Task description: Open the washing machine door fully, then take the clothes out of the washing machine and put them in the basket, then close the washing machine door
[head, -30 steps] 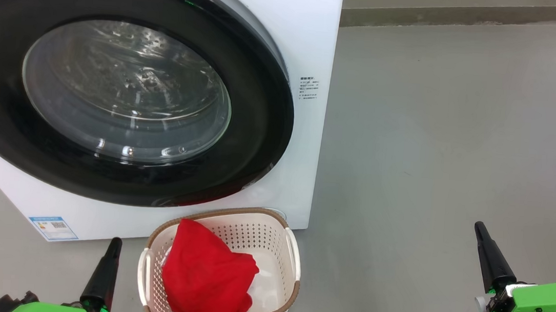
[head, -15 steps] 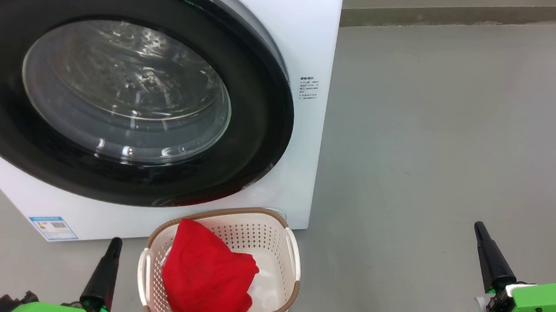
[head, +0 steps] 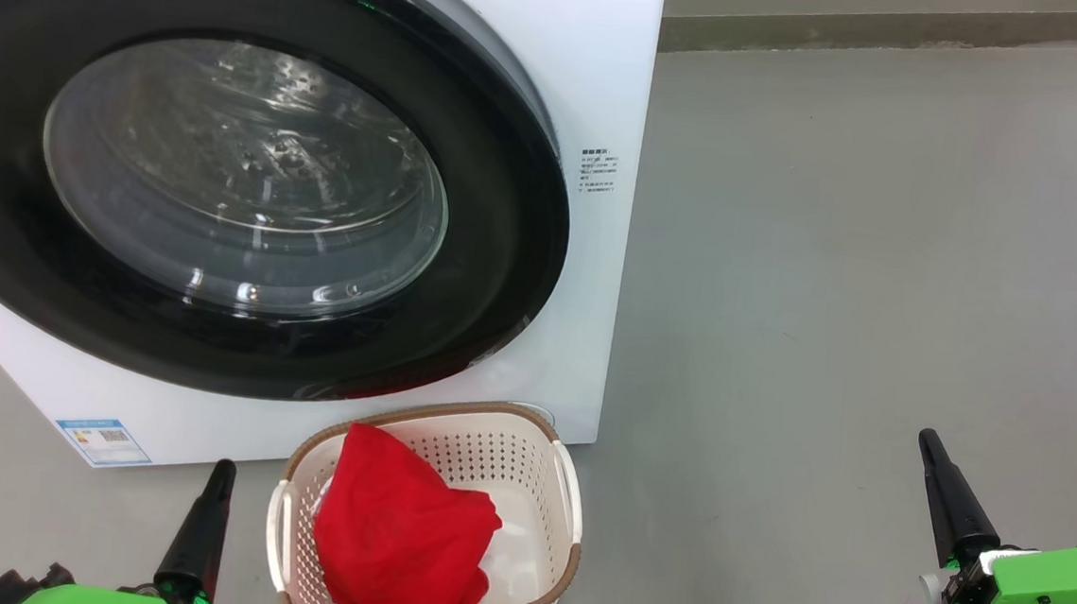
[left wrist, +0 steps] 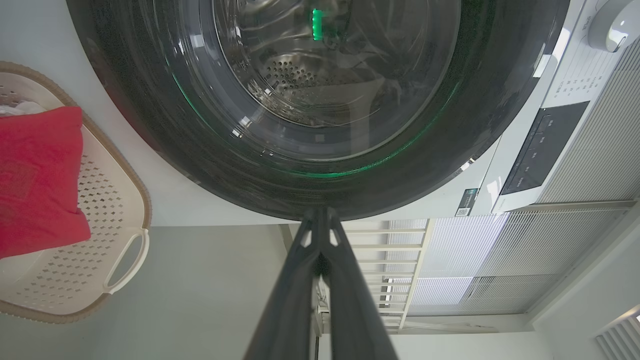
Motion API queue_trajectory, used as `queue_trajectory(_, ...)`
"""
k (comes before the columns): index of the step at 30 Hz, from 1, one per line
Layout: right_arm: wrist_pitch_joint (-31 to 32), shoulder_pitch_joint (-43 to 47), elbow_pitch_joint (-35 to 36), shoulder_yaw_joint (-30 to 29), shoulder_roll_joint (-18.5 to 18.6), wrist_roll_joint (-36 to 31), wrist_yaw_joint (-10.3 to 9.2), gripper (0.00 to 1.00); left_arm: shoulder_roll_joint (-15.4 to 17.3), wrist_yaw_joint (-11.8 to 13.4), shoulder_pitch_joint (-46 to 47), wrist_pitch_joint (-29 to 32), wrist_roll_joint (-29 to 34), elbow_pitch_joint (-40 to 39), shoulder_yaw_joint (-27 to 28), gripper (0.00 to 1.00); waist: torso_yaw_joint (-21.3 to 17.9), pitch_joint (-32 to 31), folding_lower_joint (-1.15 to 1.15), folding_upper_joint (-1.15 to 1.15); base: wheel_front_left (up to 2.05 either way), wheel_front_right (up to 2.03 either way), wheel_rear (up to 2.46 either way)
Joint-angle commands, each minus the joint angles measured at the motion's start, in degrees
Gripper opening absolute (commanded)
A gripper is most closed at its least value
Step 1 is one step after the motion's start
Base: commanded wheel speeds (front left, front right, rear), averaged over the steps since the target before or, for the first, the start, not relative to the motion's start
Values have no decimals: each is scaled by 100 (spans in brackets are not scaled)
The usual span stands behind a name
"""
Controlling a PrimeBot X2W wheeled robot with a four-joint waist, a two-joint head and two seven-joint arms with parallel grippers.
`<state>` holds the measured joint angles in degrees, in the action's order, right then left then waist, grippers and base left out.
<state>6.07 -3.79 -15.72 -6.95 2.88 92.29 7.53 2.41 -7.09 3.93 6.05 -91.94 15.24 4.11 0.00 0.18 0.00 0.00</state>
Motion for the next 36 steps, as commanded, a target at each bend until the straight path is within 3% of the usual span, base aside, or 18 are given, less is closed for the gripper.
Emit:
queue_trajectory(1, 22, -237, 171, 67, 20, 7, -4, 0, 71, -40, 223, 21, -46, -123, 212, 0, 0, 0, 0, 0, 0, 0, 0)
queue_trajectory(36, 32, -238, 170, 54, 12, -3, -4, 0, 61, -40, 224, 32, -34, -122, 226, 0, 0, 0, 0, 0, 0, 0, 0)
